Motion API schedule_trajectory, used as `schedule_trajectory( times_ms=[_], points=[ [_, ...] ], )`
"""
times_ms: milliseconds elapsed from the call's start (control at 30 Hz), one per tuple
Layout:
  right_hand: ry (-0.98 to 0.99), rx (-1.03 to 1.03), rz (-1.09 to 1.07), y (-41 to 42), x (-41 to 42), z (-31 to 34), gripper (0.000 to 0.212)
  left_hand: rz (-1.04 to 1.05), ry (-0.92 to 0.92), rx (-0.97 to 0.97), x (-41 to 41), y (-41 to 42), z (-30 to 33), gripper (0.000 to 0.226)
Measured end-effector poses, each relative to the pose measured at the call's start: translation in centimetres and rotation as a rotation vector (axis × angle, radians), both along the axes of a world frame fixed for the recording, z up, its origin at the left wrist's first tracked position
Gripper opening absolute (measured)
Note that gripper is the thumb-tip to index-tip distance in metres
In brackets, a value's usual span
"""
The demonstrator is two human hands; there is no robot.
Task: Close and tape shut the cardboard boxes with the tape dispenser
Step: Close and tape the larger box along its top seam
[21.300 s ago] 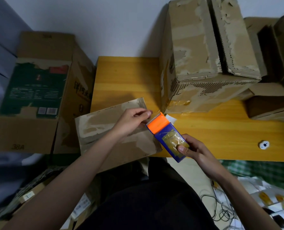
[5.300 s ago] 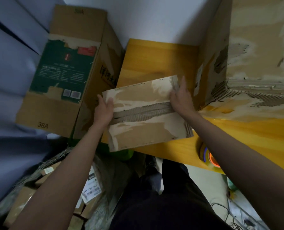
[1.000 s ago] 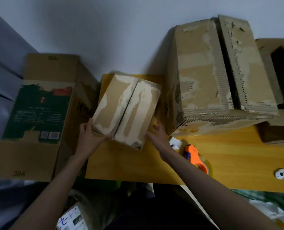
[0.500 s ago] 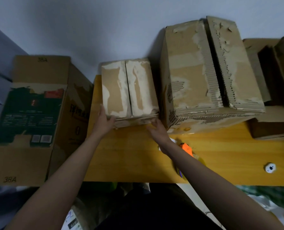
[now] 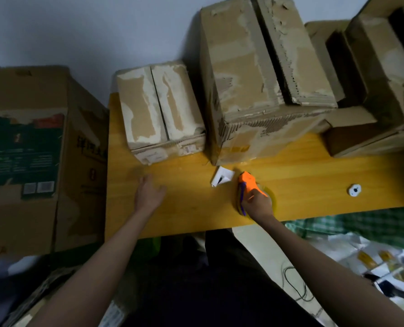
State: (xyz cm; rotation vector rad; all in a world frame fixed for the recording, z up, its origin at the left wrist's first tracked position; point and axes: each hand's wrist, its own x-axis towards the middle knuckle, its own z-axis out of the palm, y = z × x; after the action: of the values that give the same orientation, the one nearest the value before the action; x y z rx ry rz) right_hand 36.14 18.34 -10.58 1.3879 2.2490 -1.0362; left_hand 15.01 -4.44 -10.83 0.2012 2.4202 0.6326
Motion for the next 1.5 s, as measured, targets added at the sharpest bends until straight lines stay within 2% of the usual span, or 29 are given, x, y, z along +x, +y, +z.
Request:
schedule_trajectory(
  times_ms=[33,133,167,433,533,633,800,900,1000,1100,1233,1267,1367,1500],
  points=[
    [-0.002,-0.005,-0.006,0.0,0.8,-0.3,0.019,-0.087,-0.045,-0.016,0.8,-0.1,-0.5,0.061],
    [-0.062,-0.019,0.047,-0.3,3.0,-2.4,0.055,-0.296,-0.143,-0.039,3.0,0.2,-1.6,0.057],
    [-0.110,-0.018,0.074,-0.6,3.3,-2.3,0.056,-0.350,-0.166,-0.045,3.7,0.5,-1.8,0.055],
    [-0.255,0.076,0.257,-0.8,3.2,-3.2,0.053,-0.512,-0.122,-0.035,7.1,4.2,-2.0,0.040],
    [-0.240,0.111,0.289,-0.6,3.0,-4.0,0.062,-0.576,-0.083,-0.052,7.3,6.6,-2.0,0.040],
    [-0.217,0.132,0.294,-0.2,2.9,-4.6,0.057,-0.641,-0.019,-0.071,7.2,10.1,-2.7,0.043],
    [-0.057,0.168,0.246,0.8,3.3,-4.4,0.054,-0.858,0.121,-0.074,7.4,16.3,-5.4,0.046],
    [0.038,0.127,0.142,1.7,4.2,-3.6,0.055,-1.067,0.192,-0.177,7.4,18.4,-6.7,0.049],
    [0.155,0.070,0.053,3.5,5.9,-3.2,0.039,-1.200,0.307,-0.270,7.6,19.8,-7.4,0.046],
    [0.248,0.015,0.003,4.7,7.2,-2.1,0.027,-1.213,0.402,-0.464,7.9,20.1,-6.8,0.045],
    [0.360,-0.043,-0.095,5.4,7.6,-0.3,0.022,-1.142,0.325,-0.685,6.5,18.0,-5.7,0.035],
    [0.381,-0.068,-0.124,5.6,7.5,0.3,0.019,-1.098,0.298,-0.700,6.1,17.3,-5.3,0.035],
    [0.426,-0.148,-0.258,5.9,7.2,2.5,0.028,-0.941,0.279,-0.615,4.9,15.5,-2.8,0.038],
    [0.489,-0.223,-0.423,6.3,7.1,5.9,0.039,-0.807,0.303,-0.510,3.5,14.3,1.2,0.019]
  ],
)
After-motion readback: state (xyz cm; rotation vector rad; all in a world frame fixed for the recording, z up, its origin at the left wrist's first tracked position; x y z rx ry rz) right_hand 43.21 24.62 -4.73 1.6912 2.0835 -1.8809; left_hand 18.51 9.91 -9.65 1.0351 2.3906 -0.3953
